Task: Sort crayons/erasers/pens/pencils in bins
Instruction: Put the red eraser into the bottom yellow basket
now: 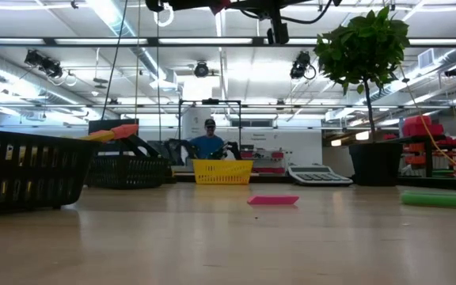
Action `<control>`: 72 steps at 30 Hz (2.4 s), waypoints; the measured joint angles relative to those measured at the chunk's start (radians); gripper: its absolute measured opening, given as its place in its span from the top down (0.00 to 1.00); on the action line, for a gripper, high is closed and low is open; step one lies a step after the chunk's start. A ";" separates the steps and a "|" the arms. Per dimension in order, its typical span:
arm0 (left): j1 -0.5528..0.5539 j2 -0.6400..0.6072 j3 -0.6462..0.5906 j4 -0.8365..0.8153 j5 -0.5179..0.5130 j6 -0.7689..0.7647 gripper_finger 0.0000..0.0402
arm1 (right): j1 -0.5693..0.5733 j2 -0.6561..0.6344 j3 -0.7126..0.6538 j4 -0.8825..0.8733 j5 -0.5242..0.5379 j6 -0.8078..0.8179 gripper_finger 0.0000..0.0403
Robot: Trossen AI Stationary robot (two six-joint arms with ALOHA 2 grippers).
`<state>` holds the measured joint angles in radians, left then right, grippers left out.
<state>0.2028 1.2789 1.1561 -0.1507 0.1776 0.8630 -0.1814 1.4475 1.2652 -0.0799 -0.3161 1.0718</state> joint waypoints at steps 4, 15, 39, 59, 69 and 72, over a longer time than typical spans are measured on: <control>0.000 0.000 0.000 -0.016 0.000 -0.014 0.64 | 0.000 0.000 0.000 0.000 0.000 0.000 0.80; -0.012 0.049 0.000 -0.022 -0.091 -0.201 0.95 | 0.001 0.000 0.000 0.003 -0.029 -0.008 0.80; -0.030 0.002 -0.001 -0.049 -0.118 -0.117 0.98 | 0.000 0.000 0.001 0.006 -0.024 -0.025 0.80; -0.037 -0.006 0.000 -0.061 -0.130 -0.117 0.90 | 0.002 0.001 -0.001 0.032 -0.033 -0.067 0.87; -0.039 -0.007 0.002 -0.044 -0.130 -0.117 0.68 | -0.001 0.002 -0.001 0.033 -0.003 -0.088 0.97; -0.035 -0.007 0.002 -0.059 -0.130 -0.119 0.62 | -0.002 0.002 -0.001 0.025 -0.004 -0.074 0.98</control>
<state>0.1679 1.2720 1.1576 -0.2095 0.0475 0.7440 -0.1833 1.4490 1.2640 -0.0544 -0.3202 0.9976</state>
